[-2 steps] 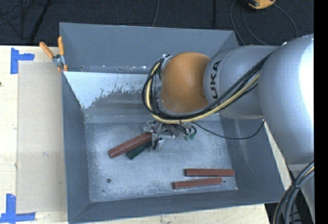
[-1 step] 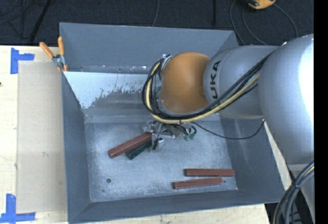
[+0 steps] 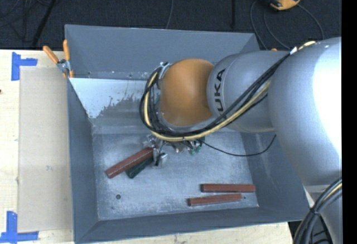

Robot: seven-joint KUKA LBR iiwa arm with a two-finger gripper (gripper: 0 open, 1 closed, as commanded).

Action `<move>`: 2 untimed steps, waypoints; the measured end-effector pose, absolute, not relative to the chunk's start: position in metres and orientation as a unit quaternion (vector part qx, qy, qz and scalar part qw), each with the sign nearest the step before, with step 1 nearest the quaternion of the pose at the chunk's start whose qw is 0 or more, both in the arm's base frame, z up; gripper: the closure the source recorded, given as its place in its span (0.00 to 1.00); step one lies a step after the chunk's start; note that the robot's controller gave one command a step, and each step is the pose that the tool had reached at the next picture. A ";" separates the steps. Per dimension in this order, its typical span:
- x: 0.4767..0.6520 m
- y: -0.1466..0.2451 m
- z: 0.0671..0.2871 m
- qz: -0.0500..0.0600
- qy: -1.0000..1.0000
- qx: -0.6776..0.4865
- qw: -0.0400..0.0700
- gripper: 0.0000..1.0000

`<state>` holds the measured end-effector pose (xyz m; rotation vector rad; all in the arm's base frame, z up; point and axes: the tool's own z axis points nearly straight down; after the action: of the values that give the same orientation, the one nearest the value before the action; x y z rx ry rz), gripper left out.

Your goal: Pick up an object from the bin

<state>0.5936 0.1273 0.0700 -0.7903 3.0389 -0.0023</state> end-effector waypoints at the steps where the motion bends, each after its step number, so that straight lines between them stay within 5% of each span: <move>1: 0.612 0.155 0.070 0.001 0.946 -0.323 0.001 1.00; 2: 0.612 0.155 0.070 0.001 0.947 -0.323 0.001 1.00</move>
Offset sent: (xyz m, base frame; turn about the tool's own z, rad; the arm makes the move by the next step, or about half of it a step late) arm 0.0000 0.0000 0.0000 0.0000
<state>0.6119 0.1551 0.0696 -1.0129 2.9727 0.0025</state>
